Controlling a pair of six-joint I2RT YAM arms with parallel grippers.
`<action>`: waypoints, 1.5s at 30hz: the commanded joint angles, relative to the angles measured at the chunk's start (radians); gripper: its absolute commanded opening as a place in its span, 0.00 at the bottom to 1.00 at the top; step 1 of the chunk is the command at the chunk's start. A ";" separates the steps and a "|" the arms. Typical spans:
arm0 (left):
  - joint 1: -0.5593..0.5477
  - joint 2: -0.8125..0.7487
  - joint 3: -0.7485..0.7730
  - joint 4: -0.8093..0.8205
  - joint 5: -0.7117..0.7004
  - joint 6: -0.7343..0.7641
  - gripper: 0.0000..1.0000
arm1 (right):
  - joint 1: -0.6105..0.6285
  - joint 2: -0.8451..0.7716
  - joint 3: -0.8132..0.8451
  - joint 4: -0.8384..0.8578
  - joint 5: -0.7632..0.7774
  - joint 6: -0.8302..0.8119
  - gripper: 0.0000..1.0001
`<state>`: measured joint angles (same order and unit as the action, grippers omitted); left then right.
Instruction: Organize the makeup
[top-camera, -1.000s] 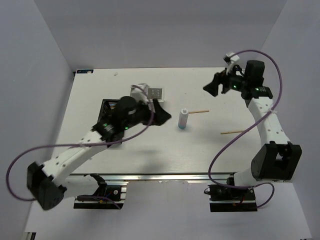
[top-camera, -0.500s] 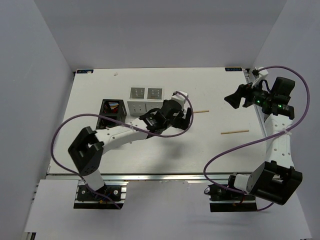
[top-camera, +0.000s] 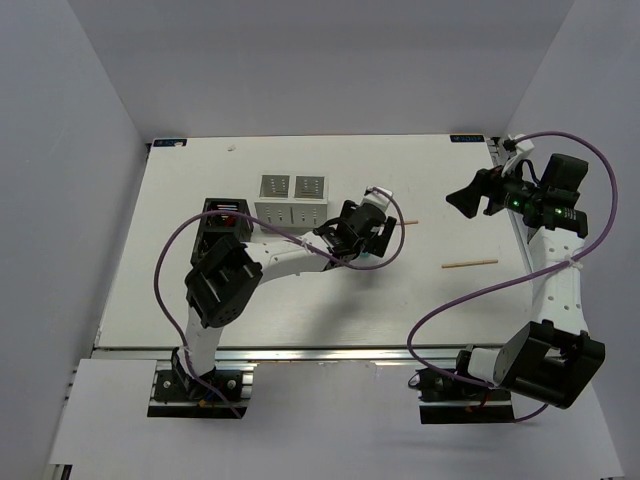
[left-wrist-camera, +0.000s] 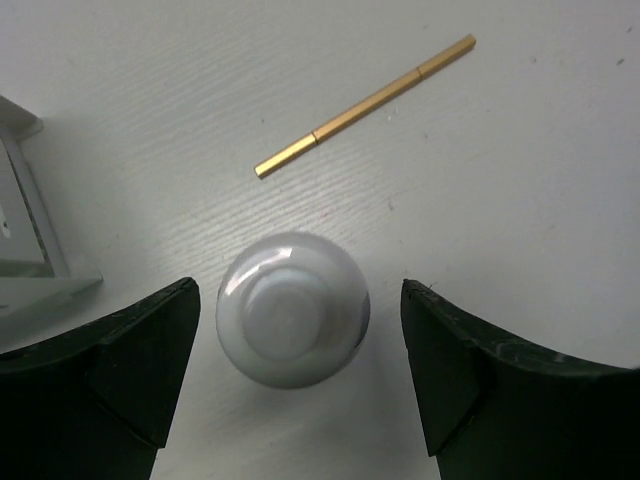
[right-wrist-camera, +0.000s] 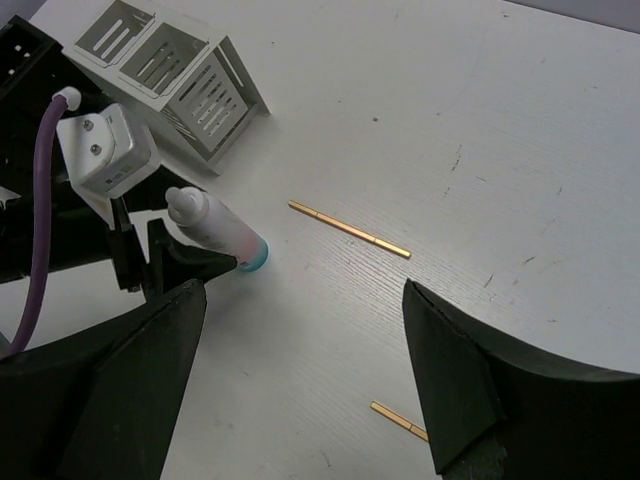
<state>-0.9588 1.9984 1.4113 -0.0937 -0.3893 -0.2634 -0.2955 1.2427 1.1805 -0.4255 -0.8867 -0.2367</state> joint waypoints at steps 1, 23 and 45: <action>-0.005 -0.012 0.067 0.071 -0.068 0.016 0.90 | -0.007 -0.015 -0.008 -0.016 -0.026 0.002 0.84; 0.089 -0.256 0.182 0.008 -0.045 -0.045 0.00 | -0.007 -0.029 -0.055 -0.058 0.000 -0.038 0.70; 0.581 -0.320 0.184 -0.173 -0.019 -0.054 0.00 | -0.007 0.015 -0.120 -0.073 0.041 -0.098 0.00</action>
<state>-0.3717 1.6913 1.5654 -0.2920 -0.4538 -0.3126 -0.2974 1.2552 1.0649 -0.5064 -0.8471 -0.3099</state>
